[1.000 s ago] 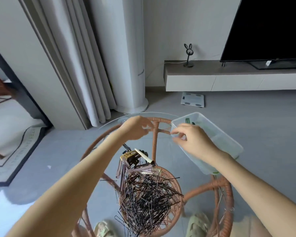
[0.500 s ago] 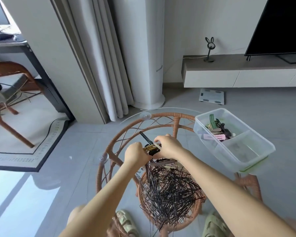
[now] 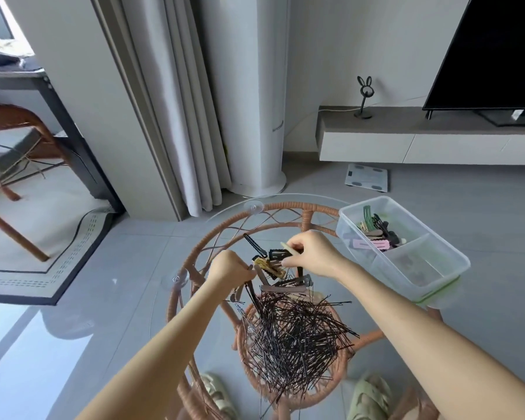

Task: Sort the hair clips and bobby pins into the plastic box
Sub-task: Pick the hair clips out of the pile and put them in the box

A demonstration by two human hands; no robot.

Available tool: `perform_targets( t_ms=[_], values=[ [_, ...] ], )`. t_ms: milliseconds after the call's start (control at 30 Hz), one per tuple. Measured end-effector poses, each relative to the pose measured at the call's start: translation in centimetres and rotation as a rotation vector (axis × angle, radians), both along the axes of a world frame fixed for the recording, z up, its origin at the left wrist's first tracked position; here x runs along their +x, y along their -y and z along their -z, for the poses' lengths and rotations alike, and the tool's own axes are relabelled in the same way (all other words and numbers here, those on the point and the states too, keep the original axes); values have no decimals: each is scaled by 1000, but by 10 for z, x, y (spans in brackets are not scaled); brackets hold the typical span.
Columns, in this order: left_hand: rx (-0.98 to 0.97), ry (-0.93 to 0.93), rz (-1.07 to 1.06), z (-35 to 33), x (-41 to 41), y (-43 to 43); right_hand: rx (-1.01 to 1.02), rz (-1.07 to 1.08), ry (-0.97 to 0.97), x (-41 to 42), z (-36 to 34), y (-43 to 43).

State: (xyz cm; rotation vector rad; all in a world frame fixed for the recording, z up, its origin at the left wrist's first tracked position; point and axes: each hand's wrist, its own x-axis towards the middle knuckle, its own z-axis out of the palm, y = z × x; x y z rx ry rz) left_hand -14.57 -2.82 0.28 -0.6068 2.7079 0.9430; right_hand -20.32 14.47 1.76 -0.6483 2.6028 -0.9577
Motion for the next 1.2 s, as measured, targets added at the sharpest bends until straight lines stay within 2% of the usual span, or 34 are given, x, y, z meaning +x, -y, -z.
perform_targets(
  t_ms=[233,333,400,533,667,800,933,1033,1133,1200],
  values=[
    [32,-308,-9,-42,0,5,-198,184,-159,0,-33,-31],
    [38,-397,27,-68,-6,-9,-392,256,-97,1,-50,-50],
    [41,-444,39,-81,-13,-20,-427,258,-28,6,-55,-58],
    [10,-447,118,-92,-22,-37,-290,189,69,16,-36,-63],
    [-73,-442,143,-94,-23,-49,-230,225,154,24,-19,-67],
    [-111,-408,179,-95,-25,-56,-261,273,213,25,-15,-77],
    [-66,-406,178,-97,-31,-64,-398,320,242,26,-33,-91],
    [23,-430,169,-102,-41,-77,-482,414,190,16,-54,-110],
    [128,-482,152,-109,-65,-105,-561,656,52,-16,-63,-135],
    [176,-508,138,-110,-86,-129,-534,771,-40,-38,-61,-144]
  ],
)
